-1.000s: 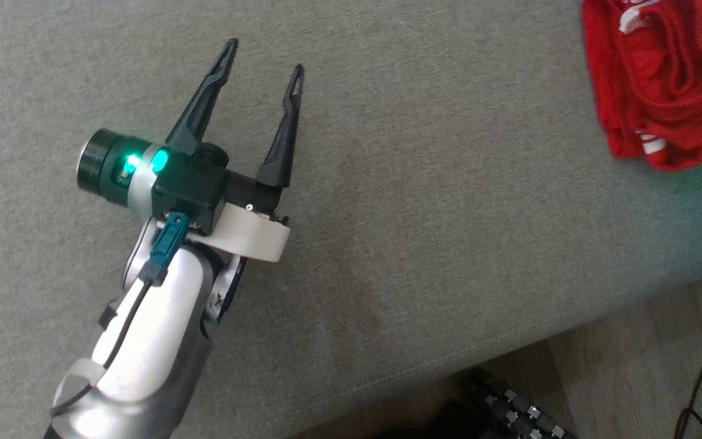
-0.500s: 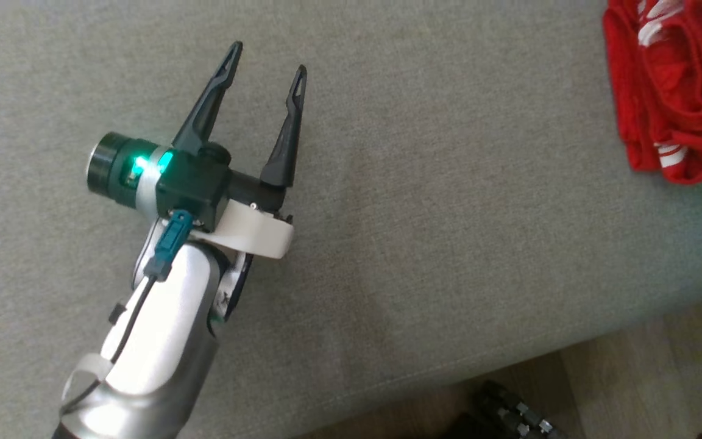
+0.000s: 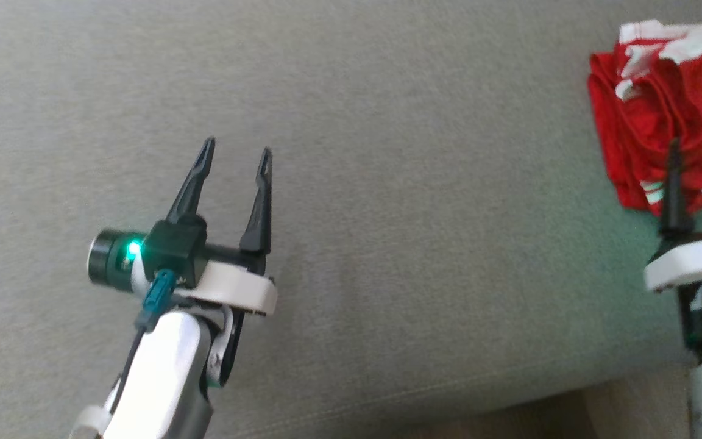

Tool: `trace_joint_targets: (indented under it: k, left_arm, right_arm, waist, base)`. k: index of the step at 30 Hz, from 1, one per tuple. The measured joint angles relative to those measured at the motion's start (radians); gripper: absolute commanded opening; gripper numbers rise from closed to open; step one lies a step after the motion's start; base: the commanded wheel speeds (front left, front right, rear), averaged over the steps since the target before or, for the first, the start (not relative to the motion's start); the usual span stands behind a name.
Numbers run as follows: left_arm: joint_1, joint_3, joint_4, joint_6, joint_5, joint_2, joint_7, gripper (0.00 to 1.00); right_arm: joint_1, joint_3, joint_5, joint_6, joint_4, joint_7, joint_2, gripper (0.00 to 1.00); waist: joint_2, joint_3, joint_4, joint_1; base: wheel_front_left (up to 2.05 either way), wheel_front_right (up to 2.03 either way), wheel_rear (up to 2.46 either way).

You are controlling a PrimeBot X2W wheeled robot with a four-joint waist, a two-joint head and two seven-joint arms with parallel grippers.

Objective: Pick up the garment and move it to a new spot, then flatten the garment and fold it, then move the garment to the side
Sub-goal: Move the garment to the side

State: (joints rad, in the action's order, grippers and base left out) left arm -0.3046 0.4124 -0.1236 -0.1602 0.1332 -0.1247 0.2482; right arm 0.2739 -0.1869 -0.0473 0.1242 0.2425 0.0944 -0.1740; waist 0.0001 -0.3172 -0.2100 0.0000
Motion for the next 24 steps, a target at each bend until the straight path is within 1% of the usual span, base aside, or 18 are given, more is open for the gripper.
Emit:
trace_joint_targets:
  k: [5, 10, 12, 18, 24]
  left_arm:
    - [0.073, -0.021, 0.001, -0.029, 0.026, -0.001, 0.0, 1.0]
    - [0.139, -0.06, 0.007, -0.057, 0.049, -0.006, 0.001, 1.0]
    - [0.17, -0.076, 0.01, -0.066, 0.058, -0.02, 0.001, 1.0]
    - [0.221, -0.08, 0.012, -0.069, 0.068, -0.038, 0.001, 1.0]
    - [0.275, -0.082, 0.016, -0.069, 0.083, -0.05, -0.006, 1.0]
  right_arm:
    - [-0.102, 0.063, -0.037, 0.0, -0.141, -0.043, 0.066, 1.0]
    - [-0.165, 0.12, -0.06, 0.0, -0.208, -0.065, 0.102, 1.0]
    - [-0.191, 0.134, -0.066, 0.0, -0.23, -0.075, 0.112, 1.0]
    - [-0.25, 0.142, -0.066, 0.0, -0.26, -0.086, 0.12, 1.0]
    - [-0.316, 0.151, -0.07, 0.0, -0.29, -0.104, 0.126, 1.0]
  waist:
    - [0.0, 0.055, 0.061, 0.0]
    - [0.0, 0.105, 0.125, 0.0]
    - [0.0, 0.135, 0.158, 0.0]
    - [0.0, 0.19, 0.192, 0.0]
    - [0.0, 0.252, 0.196, 0.0]
  base:
    - [0.0, 0.0, 0.0]
    - [0.0, 0.0, 0.0]
    - [0.0, 0.0, 0.0]
    - [0.0, 0.0, 0.0]
    - [0.0, 0.0, 0.0]
